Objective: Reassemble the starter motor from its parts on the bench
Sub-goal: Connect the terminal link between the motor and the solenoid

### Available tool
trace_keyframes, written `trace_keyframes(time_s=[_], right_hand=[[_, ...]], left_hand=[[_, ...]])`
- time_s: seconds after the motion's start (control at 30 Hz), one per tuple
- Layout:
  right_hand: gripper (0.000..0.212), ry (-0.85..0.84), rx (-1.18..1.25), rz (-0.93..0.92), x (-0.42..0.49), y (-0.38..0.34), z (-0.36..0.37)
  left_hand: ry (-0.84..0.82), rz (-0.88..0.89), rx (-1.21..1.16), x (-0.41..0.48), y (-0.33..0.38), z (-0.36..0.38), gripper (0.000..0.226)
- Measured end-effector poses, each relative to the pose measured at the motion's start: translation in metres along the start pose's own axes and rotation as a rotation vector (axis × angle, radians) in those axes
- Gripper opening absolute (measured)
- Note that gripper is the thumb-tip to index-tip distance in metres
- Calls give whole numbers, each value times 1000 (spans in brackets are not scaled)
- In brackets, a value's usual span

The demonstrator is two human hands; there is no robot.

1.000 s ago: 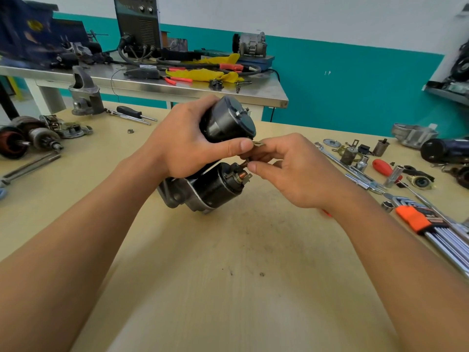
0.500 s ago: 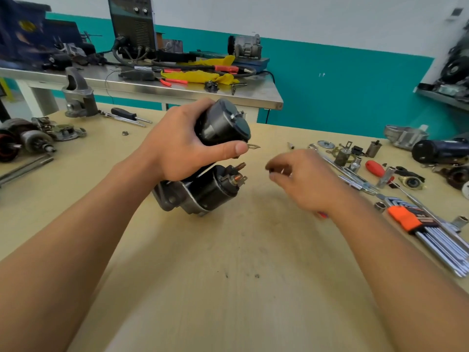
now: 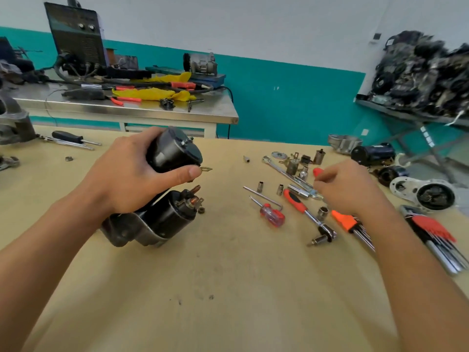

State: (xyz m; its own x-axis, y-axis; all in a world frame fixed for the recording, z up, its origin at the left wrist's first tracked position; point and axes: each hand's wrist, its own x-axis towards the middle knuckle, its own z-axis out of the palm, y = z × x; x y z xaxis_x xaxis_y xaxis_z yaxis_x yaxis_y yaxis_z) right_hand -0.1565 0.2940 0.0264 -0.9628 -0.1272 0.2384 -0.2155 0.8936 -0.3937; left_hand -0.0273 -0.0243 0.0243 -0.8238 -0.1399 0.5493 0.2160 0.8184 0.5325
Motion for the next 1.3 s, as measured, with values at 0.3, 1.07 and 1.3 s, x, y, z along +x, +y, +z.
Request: trace_keyframes(time_s=[0.3,1.07,1.3], right_hand=[[15,-37,66,-12,-24,25,3],[25,-341,-56,73,-28,10,18],[19,-233,721,120,-32,5,24]], left_hand=[[-378,-166,212,44,16,28,82],[-885,-70,530,79,26,69,78],[-934,-103,645,87,35,80,56]])
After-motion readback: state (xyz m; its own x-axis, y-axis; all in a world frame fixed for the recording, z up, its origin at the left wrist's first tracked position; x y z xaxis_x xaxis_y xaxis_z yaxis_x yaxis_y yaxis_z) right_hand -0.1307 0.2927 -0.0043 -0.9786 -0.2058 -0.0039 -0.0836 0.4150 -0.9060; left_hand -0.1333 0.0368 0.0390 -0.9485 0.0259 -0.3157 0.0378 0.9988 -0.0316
